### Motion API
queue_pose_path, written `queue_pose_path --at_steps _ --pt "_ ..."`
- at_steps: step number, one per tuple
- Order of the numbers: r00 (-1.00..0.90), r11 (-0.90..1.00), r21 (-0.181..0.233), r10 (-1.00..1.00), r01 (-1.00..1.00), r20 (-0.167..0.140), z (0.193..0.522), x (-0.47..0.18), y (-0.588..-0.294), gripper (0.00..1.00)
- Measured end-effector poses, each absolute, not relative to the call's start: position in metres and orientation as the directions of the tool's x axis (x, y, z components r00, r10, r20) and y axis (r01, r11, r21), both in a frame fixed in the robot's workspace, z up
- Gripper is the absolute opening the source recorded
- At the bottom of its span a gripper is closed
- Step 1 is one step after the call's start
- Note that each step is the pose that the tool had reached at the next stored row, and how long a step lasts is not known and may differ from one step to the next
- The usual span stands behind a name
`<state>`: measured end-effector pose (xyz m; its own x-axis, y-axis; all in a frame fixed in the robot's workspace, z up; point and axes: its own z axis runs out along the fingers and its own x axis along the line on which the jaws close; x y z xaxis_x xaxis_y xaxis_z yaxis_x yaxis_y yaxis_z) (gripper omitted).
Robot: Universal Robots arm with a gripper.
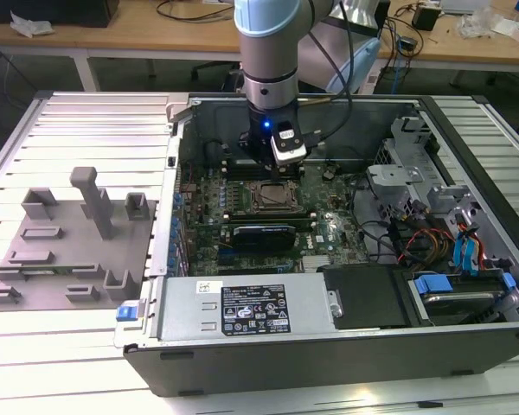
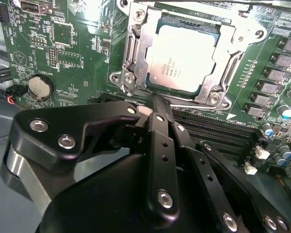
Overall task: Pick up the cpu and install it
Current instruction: 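Install the first cpu locking lever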
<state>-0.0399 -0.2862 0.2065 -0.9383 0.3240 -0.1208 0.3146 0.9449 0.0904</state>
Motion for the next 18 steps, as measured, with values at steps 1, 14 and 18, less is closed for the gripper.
queue_pose_path --at_steps 1,14,18 --pt "-0.938 0.945 0.09 0.324 0.315 -0.121 0.2065 -0.0399 -0.2855 0.11" --pt "-0.929 0.945 0.109 0.324 0.309 -0.177 0.2055 -0.047 -0.2828 0.11" --pt "-0.929 0.945 0.109 0.324 0.309 -0.178 0.2054 -0.0473 -0.2828 0.11"
